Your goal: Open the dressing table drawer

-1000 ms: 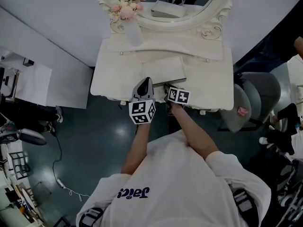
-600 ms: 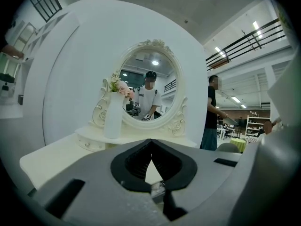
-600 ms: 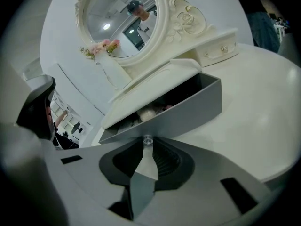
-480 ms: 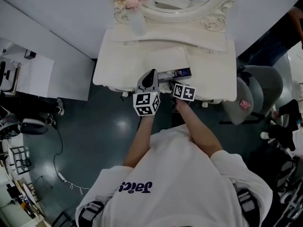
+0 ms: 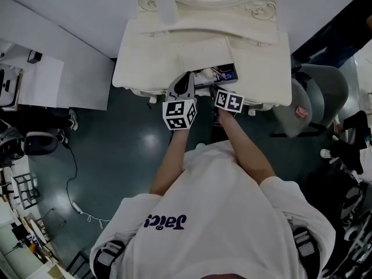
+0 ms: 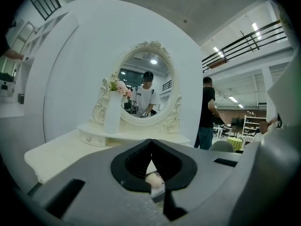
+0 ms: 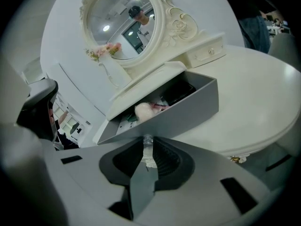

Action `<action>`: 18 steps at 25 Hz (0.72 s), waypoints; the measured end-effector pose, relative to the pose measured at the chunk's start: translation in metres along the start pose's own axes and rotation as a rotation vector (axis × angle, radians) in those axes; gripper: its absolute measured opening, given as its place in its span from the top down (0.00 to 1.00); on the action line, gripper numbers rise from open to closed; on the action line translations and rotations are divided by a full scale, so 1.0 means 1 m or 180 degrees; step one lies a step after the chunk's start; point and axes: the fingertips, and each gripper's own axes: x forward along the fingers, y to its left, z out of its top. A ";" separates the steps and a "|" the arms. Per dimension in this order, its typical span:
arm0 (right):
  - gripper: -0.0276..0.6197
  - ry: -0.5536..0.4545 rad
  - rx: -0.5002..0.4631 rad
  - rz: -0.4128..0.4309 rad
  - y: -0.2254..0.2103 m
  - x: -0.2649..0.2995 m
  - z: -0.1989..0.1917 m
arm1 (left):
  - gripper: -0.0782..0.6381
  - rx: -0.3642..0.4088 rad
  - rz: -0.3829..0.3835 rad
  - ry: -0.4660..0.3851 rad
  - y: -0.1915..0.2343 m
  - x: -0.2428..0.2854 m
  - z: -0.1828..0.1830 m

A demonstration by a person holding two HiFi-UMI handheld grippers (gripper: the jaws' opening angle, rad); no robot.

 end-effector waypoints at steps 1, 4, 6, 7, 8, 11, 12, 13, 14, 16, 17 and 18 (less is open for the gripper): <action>0.86 -0.0016 0.0007 -0.0006 -0.001 -0.002 -0.001 | 0.87 0.0001 0.0000 0.0003 -0.001 -0.003 -0.001; 0.86 -0.0059 0.0008 -0.0016 -0.002 -0.006 -0.003 | 0.87 0.0004 -0.0012 0.0014 -0.003 -0.009 -0.004; 0.86 -0.0060 -0.0020 -0.0033 -0.003 -0.007 -0.005 | 0.87 0.0011 -0.0026 0.0026 -0.005 -0.012 -0.007; 0.86 -0.0054 -0.0042 -0.0044 -0.003 -0.007 -0.006 | 0.87 0.0013 -0.0032 0.0032 -0.006 -0.014 -0.009; 0.86 -0.0046 -0.0067 -0.0057 -0.004 -0.008 -0.007 | 0.87 0.0015 -0.0036 0.0035 -0.007 -0.016 -0.009; 0.86 -0.0025 -0.0146 -0.0088 -0.005 -0.012 -0.011 | 0.87 0.0020 -0.0040 0.0030 -0.008 -0.019 -0.008; 0.85 -0.0021 -0.0164 -0.0091 -0.004 -0.013 -0.012 | 0.87 0.0021 -0.0040 0.0026 -0.008 -0.020 -0.007; 0.85 -0.0017 -0.0175 -0.0091 -0.004 -0.014 -0.014 | 0.87 0.0022 -0.0040 0.0024 -0.008 -0.021 -0.007; 0.86 -0.0011 -0.0184 -0.0092 -0.004 -0.016 -0.015 | 0.87 0.0021 -0.0039 0.0022 -0.009 -0.021 -0.007; 0.85 0.0001 -0.0182 -0.0102 -0.005 -0.019 -0.018 | 0.87 0.0015 -0.0038 0.0022 -0.009 -0.024 -0.007; 0.85 0.0007 -0.0169 -0.0108 -0.006 -0.022 -0.021 | 0.87 0.0010 -0.0038 0.0022 -0.009 -0.025 -0.008; 0.85 0.0014 -0.0160 -0.0111 -0.007 -0.025 -0.024 | 0.87 0.0003 -0.0038 0.0020 -0.009 -0.026 -0.008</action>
